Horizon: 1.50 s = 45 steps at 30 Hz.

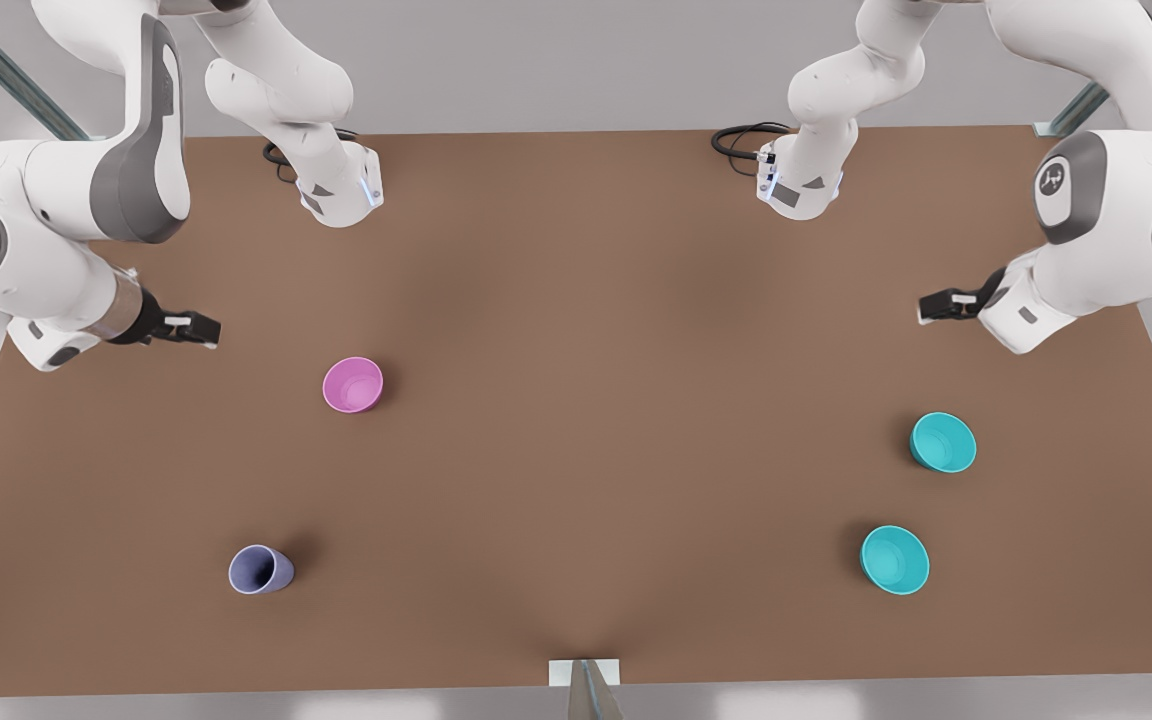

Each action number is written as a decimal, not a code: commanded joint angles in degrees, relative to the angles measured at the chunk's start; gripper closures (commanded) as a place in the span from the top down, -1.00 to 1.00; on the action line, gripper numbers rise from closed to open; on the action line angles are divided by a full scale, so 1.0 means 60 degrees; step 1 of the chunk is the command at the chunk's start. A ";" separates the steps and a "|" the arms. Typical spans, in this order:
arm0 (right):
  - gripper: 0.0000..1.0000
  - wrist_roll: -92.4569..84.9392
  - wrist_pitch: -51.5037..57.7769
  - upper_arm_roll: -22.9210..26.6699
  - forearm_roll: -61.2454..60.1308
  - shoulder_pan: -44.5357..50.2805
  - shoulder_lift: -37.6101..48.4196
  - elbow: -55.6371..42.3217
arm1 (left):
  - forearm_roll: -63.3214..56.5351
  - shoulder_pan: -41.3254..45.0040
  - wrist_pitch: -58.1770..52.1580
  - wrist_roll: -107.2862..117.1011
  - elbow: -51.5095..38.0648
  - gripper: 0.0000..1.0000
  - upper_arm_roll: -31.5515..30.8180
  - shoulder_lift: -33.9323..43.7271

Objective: Stack the blue bowl on the pink bowl

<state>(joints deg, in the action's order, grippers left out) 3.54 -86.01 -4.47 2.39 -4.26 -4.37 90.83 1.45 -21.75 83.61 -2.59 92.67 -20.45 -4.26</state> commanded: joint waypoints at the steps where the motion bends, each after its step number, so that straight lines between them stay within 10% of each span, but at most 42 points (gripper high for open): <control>1: 1.00 0.0362 -0.0445 -0.0003 -0.0046 0.0007 -0.0019 -0.0021 | 0.0007 -0.0080 0.0376 0.0080 0.0008 1.00 -0.0019 0.0008; 5: 1.00 -0.0692 -0.0518 0.0027 -0.0061 -0.0066 -0.0795 0.0652 | 0.0007 -0.0080 0.0376 0.0080 0.0008 1.00 -0.0019 0.0008; 12: 1.00 -0.0663 -0.5686 0.0012 -0.1275 -0.0286 -0.0854 0.4928 | -0.0008 -0.0080 0.0376 0.0080 0.0008 1.00 -0.0019 -0.0036; 35: 1.00 -0.0736 -0.8238 -0.0618 -0.1760 -0.0095 -0.2787 0.6365 | -0.0008 -0.0095 0.0362 0.0080 0.0038 1.00 -0.0004 -0.0124; 36: 0.77 -0.0766 -0.8253 -0.0618 -0.1760 -0.0095 -0.2919 0.6351 | -0.0008 -0.0095 0.0362 0.0080 0.0038 1.00 -0.0004 -0.0168; 37: -0.02 -0.0780 -0.8253 -0.0632 -0.1760 -0.0110 -0.2948 0.6336 | -0.0008 -0.0110 0.0362 0.0080 0.0038 1.00 -0.0004 -0.0153; 38: -0.32 -0.0780 -0.8253 -0.0647 -0.1760 -0.0110 -0.2992 0.6292 | -0.0008 -0.0110 0.0347 0.0080 0.0038 1.00 -0.0004 -0.0153; 45: -0.57 -0.0810 -0.8019 -0.0647 -0.2287 -0.0139 -0.3051 0.5853 | -0.0008 -0.0110 0.0289 0.0080 0.0038 1.00 -0.0004 -0.0168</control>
<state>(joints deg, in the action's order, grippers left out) -2.49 -134.60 -8.36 -11.20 -5.09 -22.81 126.12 1.44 -22.44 85.49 -2.15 92.93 -20.38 -5.33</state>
